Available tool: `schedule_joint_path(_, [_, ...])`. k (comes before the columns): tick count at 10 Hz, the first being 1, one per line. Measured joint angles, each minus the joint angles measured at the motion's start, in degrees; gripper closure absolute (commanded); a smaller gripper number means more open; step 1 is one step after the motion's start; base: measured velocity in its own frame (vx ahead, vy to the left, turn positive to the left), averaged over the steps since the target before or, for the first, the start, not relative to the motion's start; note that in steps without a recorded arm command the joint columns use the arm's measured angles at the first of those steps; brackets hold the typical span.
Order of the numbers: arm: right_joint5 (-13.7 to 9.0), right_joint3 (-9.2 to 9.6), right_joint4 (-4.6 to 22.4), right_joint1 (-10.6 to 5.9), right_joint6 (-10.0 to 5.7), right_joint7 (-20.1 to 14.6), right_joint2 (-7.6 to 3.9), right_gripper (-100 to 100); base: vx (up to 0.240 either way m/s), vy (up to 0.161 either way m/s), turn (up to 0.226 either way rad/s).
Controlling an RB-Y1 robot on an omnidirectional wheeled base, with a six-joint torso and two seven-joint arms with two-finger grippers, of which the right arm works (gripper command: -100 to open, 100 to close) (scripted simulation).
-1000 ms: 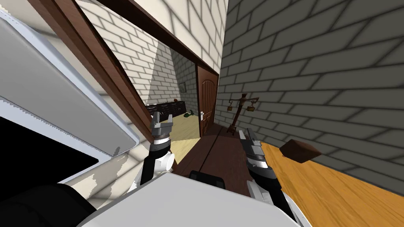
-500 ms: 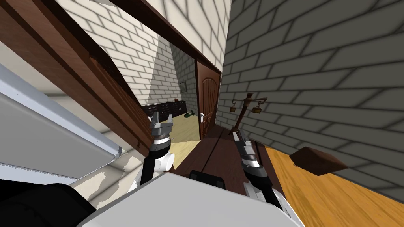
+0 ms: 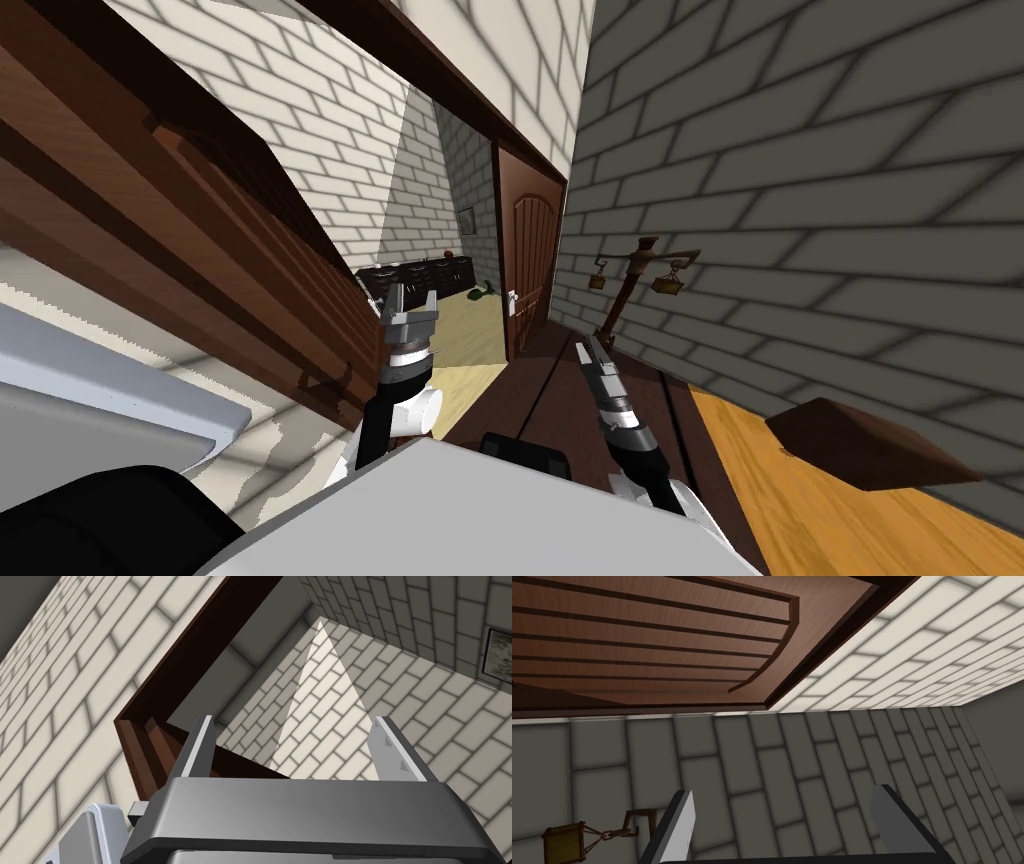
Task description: Push the door open
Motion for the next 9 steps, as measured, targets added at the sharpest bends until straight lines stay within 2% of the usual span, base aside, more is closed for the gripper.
schedule_joint_path(1, [0.77,0.88,0.4,-0.18,0.51,-0.66,-0.33,-100,0.218,-0.032,0.073])
schedule_joint_path(3, [2.24,2.69,2.04,0.2,0.29,-1.74,-0.85,-100,0.185,-0.021,0.062])
schedule_joint_path(4, [2.96,3.49,3.06,-0.11,0.31,-2.33,-1.11,-100,0.183,-0.025,0.066])
schedule_joint_path(5, [3.72,4.42,3.13,0.17,0.7,-3.07,-1.62,-100,0.196,-0.014,0.068])
schedule_joint_path(7, [5.54,6.72,4.02,0.03,1.74,-4.18,-1.92,-100,0.201,-0.053,0.068])
schedule_joint_path(9, [6.94,8.34,5.31,0.23,1.92,-5.57,-2.73,-100,0.208,-0.066,0.068])
